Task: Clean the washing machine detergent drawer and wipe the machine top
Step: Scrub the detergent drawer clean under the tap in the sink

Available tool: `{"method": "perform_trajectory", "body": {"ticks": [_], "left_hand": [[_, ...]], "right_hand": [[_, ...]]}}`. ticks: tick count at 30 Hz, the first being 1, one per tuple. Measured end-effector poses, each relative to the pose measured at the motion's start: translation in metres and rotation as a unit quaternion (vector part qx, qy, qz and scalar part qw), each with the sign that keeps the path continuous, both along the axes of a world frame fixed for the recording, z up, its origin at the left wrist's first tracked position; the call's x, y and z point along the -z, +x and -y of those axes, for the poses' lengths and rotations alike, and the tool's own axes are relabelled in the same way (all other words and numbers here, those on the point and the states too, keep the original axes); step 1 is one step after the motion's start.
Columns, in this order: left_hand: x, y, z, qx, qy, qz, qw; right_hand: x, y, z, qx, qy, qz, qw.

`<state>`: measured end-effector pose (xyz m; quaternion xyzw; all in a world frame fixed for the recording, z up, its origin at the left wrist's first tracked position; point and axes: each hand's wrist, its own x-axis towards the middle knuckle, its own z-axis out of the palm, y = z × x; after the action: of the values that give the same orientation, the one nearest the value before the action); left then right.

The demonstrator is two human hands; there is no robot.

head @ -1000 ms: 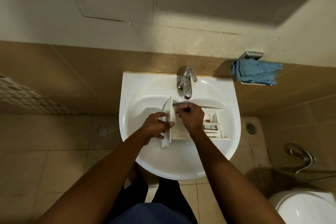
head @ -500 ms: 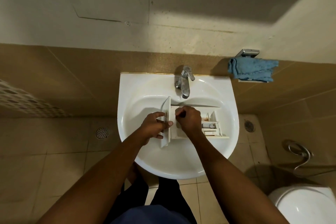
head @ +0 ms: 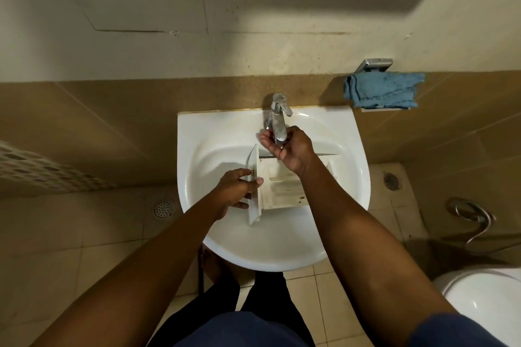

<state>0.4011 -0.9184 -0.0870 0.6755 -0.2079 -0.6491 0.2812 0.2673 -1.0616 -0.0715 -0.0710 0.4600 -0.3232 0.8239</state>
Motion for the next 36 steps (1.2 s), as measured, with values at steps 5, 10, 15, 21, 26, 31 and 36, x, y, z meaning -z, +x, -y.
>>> {"method": "perform_trajectory", "body": {"ticks": [5, 10, 15, 21, 26, 31, 36], "left_hand": [[-0.002, 0.002, -0.002, -0.004, -0.011, -0.035, 0.999], [0.007, 0.005, -0.015, 0.009, -0.029, -0.071, 0.997], [0.006, 0.008, -0.014, 0.0, -0.035, -0.082, 0.996], [0.002, 0.006, -0.01, -0.007, -0.024, -0.078, 0.997], [0.002, 0.002, -0.008, -0.013, -0.014, -0.056, 0.998], [0.002, 0.0, -0.007, -0.013, -0.014, -0.052, 0.998], [0.004, 0.0, -0.009, -0.019, -0.015, -0.054, 0.998]], "right_hand": [[-0.006, -0.011, -0.019, -0.121, -0.074, -0.206, 0.968], [-0.008, -0.014, -0.062, -0.186, -0.133, -0.279, 0.933], [-0.026, -0.04, -0.112, -0.251, -0.178, -0.278, 0.91], [-0.028, -0.044, -0.112, -0.253, -0.13, -0.302, 0.91], [-0.009, -0.006, -0.059, -0.16, -0.134, -0.313, 0.926], [-0.006, -0.008, -0.053, -0.145, -0.15, -0.309, 0.928], [-0.002, -0.02, -0.053, 0.006, -0.14, -0.264, 0.954]]}}
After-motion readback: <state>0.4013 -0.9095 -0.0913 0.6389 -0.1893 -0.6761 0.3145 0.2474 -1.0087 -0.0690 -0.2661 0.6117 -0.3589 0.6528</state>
